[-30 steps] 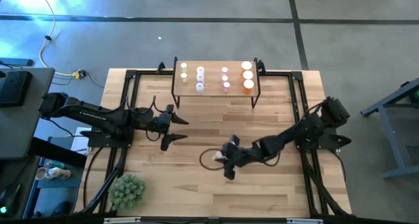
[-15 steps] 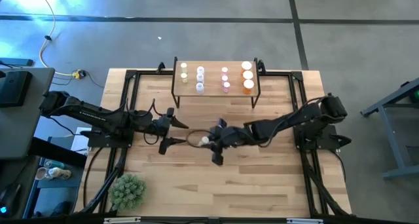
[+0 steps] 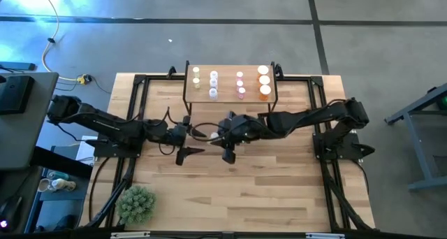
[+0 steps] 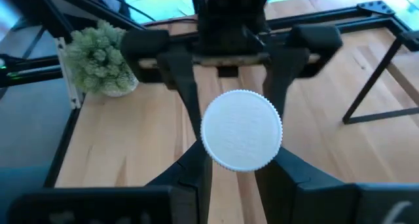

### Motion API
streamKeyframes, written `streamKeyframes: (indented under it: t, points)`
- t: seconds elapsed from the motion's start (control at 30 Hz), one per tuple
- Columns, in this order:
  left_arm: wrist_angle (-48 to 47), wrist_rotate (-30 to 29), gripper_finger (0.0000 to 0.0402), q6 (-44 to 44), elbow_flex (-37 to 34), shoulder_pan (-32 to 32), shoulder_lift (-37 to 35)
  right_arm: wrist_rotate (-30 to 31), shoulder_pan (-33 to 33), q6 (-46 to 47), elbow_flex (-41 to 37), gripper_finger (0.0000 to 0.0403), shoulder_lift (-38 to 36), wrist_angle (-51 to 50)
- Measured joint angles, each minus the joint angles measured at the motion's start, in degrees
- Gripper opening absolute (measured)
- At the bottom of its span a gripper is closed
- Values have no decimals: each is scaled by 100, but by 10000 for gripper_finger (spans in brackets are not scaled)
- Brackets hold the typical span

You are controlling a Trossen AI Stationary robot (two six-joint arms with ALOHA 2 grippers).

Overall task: Pick and place medicine bottles onto shelf by color
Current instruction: Put the yellow pill bottle aligned with the other yellow pill bottles on the shelf

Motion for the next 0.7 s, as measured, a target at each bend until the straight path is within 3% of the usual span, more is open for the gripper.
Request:
streamKeyframes:
  t: [0.3, 0.7]
  points:
    - [1228, -178, 271, -95, 14, 1, 665, -650, -158, -105, 274, 84, 2, -357]
    - [1218, -198, 271, 265, 670, 4, 1376, -639, -156, -116, 261, 84, 102, -729]
